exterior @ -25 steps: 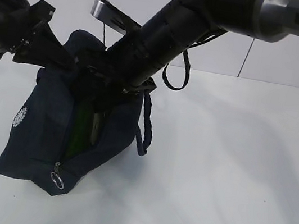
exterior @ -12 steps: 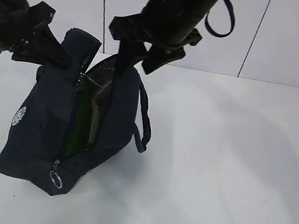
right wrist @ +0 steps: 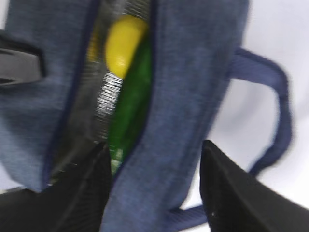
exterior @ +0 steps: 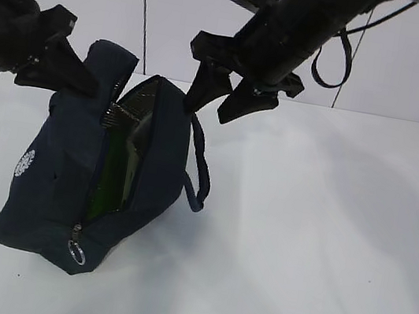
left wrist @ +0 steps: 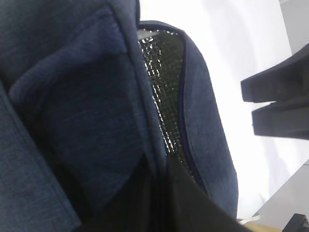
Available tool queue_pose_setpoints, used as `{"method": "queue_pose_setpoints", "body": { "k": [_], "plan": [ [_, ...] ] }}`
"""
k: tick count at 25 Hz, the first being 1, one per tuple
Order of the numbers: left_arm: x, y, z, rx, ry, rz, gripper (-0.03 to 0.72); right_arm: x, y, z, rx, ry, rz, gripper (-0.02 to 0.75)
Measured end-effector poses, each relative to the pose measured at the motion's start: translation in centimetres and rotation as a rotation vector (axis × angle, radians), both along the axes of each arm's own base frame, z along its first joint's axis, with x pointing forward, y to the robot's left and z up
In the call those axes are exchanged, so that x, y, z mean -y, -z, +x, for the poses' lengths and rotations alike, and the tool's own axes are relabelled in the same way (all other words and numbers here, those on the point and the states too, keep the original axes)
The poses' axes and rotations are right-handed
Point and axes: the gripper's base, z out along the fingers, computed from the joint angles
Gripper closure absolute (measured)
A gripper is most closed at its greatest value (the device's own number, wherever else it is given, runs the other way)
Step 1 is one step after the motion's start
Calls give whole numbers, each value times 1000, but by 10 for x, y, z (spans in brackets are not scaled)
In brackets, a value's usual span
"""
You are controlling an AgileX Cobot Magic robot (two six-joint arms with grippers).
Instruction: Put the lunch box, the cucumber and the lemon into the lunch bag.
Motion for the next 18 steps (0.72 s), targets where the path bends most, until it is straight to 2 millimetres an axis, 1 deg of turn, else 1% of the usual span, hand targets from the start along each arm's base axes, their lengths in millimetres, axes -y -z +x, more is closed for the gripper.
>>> {"method": "queue_pose_setpoints", "body": {
  "k": [3,9,11,14,18],
  "plan": [
    [0,0,0,2,3,9,683,2,9,-3,-9,15,91,278],
    [0,1,0,2,2,9,683,0,20,-18,-6,30,248,278],
    [-1,1,0,4,2,11,683,-1,27,-22,-22,40,293,278],
    [-1,1,0,4,3,13,683,-1,38,-25,-30,48,308,278],
    [-1,1,0,4,3,13,683,1,45,-26,-23,55,303,278]
  ]
}}
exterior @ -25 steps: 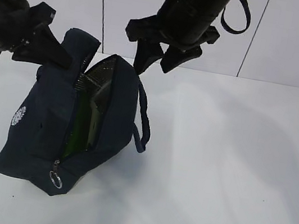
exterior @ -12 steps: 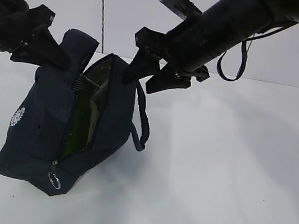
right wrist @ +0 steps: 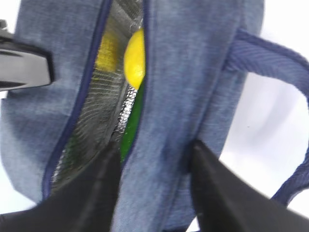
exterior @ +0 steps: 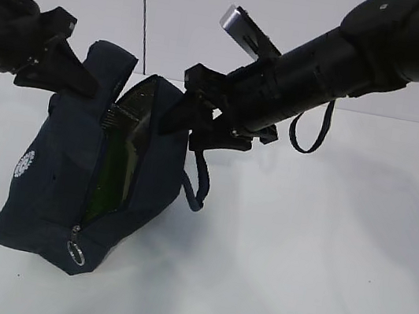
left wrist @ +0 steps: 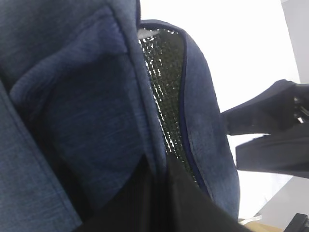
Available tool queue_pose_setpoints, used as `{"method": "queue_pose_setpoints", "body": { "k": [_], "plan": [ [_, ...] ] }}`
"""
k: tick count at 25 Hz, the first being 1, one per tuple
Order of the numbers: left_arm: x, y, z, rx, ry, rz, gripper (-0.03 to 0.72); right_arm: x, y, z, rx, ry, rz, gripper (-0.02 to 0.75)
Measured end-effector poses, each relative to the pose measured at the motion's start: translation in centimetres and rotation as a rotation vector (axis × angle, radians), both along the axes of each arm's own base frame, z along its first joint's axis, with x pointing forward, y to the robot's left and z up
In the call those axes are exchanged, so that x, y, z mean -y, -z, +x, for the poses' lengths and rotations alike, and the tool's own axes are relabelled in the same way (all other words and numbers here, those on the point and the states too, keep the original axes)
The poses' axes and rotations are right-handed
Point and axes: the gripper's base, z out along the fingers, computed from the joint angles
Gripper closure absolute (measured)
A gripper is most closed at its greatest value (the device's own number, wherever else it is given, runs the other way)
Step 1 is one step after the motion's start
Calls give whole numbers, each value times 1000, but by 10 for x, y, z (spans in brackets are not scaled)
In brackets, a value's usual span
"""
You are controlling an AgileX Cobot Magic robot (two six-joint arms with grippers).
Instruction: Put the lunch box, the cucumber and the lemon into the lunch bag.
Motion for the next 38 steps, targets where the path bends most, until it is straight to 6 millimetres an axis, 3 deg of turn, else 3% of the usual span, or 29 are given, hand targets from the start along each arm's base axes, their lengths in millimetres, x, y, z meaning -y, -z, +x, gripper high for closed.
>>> {"method": "queue_pose_setpoints", "body": {
  "k": [5,12,15,16,20,28,38],
  "plan": [
    [0,0,0,0,1,2,683,-1,3,0,15,14,50,300],
    [0,0,0,0,2,3,683,-1,5,0,25,28,64,444],
    [0,0,0,1,2,5,683,-1,7,1,22,28,64,458],
    [0,0,0,1,2,5,683,7,9,6,20,52,61,461],
    [0,0,0,1,3,7,683,1,12,3,16,37,58,492],
    [0,1,0,0,6,8,683,0,16,5,15,33,54,707],
    [0,1,-2,-14,22,3,683,1,13,6,81,30,43,717]
  ]
}}
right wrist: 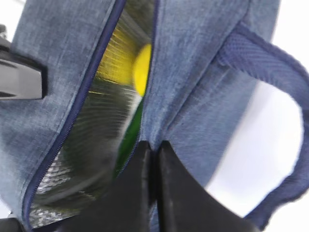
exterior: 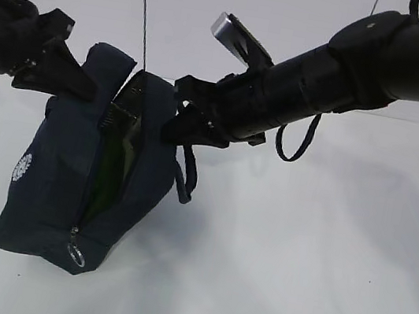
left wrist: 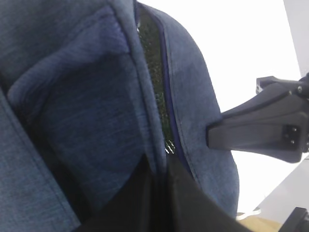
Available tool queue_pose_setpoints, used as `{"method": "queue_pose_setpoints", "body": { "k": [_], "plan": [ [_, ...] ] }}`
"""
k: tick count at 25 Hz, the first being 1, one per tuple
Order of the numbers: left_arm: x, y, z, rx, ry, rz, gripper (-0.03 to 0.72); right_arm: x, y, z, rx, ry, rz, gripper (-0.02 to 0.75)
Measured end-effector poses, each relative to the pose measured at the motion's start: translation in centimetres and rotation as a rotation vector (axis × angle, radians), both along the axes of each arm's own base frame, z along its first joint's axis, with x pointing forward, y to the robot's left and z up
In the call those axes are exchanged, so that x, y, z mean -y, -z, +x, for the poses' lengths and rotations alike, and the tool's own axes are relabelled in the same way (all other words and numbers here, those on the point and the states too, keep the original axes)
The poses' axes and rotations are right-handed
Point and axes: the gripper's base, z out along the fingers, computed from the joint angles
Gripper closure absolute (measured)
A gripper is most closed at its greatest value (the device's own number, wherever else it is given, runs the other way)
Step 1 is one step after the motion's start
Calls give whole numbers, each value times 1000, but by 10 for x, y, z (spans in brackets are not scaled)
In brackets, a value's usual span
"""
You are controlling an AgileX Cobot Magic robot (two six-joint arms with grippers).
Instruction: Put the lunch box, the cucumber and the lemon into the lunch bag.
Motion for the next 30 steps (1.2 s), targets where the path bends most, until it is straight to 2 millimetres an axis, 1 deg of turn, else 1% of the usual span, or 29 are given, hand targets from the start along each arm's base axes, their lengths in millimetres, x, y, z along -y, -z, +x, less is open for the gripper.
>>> {"method": "queue_pose_setpoints", "body": {
  "k": [5,11,15,21,26,30],
  "plan": [
    [2,-3,0,13,14,-36,683,6,-16,0,82,21,-26,717],
    [9,-11,2,73,22,-137,683,27,-38,1,141,34,-37,717],
    [22,-15,-1,85,50,-185,683,41,-48,1,172,39,-64,717],
    [42,-16,-8,83,103,-198,683,56,-62,-9,180,30,-175,717],
    [52,-16,-11,88,117,-199,683,62,-70,-17,170,26,-224,717],
    [69,-16,-16,108,130,-190,683,66,-74,-21,165,34,-262,717]
  ]
}}
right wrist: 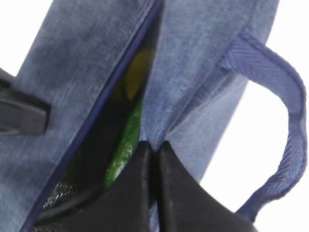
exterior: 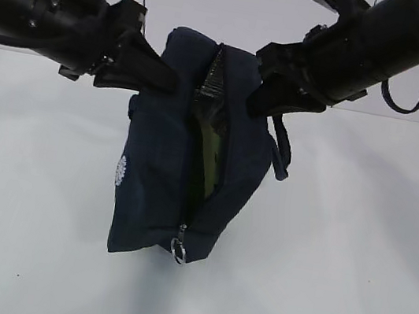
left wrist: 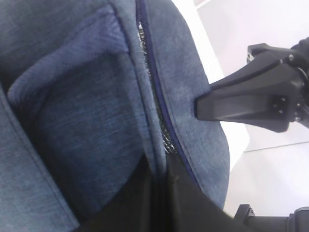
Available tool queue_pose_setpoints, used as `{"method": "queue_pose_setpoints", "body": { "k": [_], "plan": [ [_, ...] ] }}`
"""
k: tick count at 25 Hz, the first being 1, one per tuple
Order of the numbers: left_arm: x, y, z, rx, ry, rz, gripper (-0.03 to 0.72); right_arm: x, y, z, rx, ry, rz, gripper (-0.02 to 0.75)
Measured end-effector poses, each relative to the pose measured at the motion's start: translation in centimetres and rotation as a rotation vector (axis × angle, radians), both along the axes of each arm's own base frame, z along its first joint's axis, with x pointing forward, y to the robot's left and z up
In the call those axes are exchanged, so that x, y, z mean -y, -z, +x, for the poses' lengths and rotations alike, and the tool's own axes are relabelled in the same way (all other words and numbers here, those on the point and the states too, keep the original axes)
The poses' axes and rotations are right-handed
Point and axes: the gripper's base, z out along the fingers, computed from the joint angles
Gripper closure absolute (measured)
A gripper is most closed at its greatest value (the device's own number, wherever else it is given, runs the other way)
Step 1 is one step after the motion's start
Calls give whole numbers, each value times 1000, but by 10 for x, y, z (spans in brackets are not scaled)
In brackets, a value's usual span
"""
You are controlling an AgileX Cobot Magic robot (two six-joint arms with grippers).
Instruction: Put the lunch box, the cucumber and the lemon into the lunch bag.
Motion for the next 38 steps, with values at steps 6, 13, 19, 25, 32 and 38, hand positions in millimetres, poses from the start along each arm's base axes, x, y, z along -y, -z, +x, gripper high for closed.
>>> {"method": "queue_pose_setpoints", "body": {
  "k": [6,13,19,25,32,38],
  "plan": [
    [29,20,-3,-36,24,16,683,8,-2,-3,-3,22,-69,717],
    [35,34,4,-63,-25,16,683,18,2,-11,-16,75,-152,717],
    [35,35,7,-63,-51,11,683,19,3,-10,4,89,-150,717],
    [37,44,10,-95,-60,9,683,18,9,-6,1,93,-155,717],
    [37,52,14,-100,-84,24,683,16,20,0,1,69,-175,717],
    [36,53,16,-91,-102,30,683,16,20,1,13,63,-180,717]
  ]
}}
